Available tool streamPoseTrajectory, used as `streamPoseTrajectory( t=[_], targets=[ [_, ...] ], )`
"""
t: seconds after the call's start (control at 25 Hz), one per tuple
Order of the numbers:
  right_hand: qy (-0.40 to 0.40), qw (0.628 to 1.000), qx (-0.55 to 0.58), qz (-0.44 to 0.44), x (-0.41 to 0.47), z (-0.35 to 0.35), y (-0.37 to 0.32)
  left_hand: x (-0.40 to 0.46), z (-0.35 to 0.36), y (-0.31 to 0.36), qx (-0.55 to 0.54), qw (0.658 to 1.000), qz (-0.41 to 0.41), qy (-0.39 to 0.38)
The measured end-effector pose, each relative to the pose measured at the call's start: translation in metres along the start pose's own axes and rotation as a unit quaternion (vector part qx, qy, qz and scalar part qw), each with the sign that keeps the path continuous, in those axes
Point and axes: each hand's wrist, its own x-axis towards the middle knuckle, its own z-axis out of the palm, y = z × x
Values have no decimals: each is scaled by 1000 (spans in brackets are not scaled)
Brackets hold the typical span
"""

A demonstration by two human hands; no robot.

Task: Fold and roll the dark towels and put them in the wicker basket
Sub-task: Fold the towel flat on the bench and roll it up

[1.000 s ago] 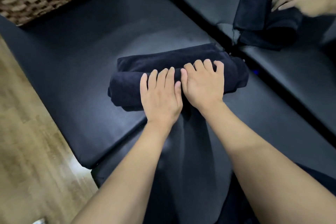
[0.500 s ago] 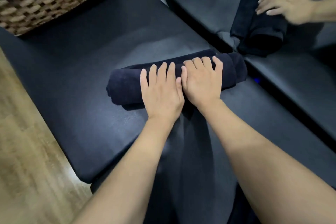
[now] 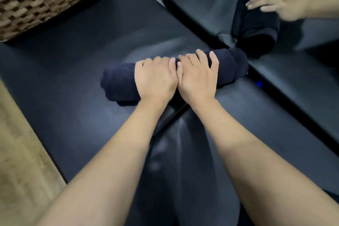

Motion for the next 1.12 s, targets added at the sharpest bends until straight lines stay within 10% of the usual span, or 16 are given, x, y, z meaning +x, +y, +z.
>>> streamPoseTrajectory(
  t=[0.16, 0.76, 1.12],
  targets=[
    [-31, 999, -15, -16, 12, 6, -1, -14, 9, -9, -48, 998, 28, 42],
    [36, 997, 74, -2, 26, 19, -14, 74, -14, -16, -90, 963, -73, -243],
    [31, 997, 48, -49, 5, 9, 4, 6, -17, -23, -27, 995, 57, -80]
  ],
)
